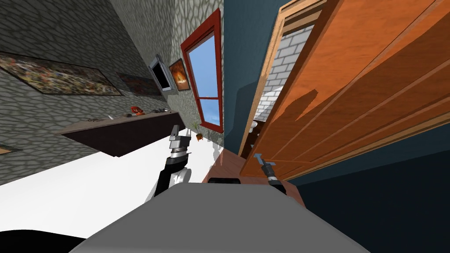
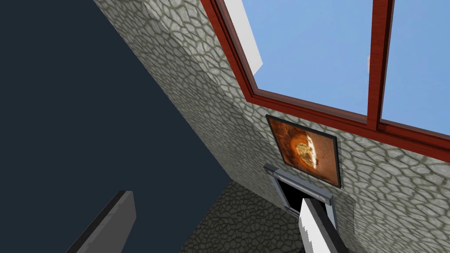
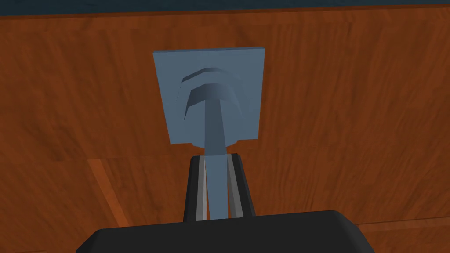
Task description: Pull the door open
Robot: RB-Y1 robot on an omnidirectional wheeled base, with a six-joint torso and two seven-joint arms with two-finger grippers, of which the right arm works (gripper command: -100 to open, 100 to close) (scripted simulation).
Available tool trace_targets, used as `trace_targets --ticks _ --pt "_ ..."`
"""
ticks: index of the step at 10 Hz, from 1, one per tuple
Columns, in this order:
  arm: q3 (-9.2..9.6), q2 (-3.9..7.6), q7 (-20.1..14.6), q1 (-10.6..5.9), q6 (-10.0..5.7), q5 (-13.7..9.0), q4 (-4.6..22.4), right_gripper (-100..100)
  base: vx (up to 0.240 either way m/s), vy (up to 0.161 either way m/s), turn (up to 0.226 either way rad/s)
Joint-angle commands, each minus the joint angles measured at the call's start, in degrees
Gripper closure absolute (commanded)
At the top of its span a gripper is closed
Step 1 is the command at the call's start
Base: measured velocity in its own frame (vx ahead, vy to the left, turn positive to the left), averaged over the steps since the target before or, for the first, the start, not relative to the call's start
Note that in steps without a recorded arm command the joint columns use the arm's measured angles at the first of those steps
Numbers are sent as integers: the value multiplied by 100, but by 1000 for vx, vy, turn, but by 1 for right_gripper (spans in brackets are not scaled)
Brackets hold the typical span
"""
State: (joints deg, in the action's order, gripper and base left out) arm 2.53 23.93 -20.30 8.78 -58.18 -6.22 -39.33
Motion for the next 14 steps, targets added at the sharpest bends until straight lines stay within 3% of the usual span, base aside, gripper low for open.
trace_targets --ticks 1,9,12,13,14 --pt "48 63 -66 72 -172 14 61 100 -159 -39 206" --pt "240 314 -330 360 -858 69 303 100 -226 -74 172" --pt "284 232 -366 84 -820 261 502 100 -142 -30 -10" --pt "284 232 -366 84 -820 261 502 100 -150 -21 2" --pt "307 204 -395 -56 -819 368 590 100 -149 -16 -38"
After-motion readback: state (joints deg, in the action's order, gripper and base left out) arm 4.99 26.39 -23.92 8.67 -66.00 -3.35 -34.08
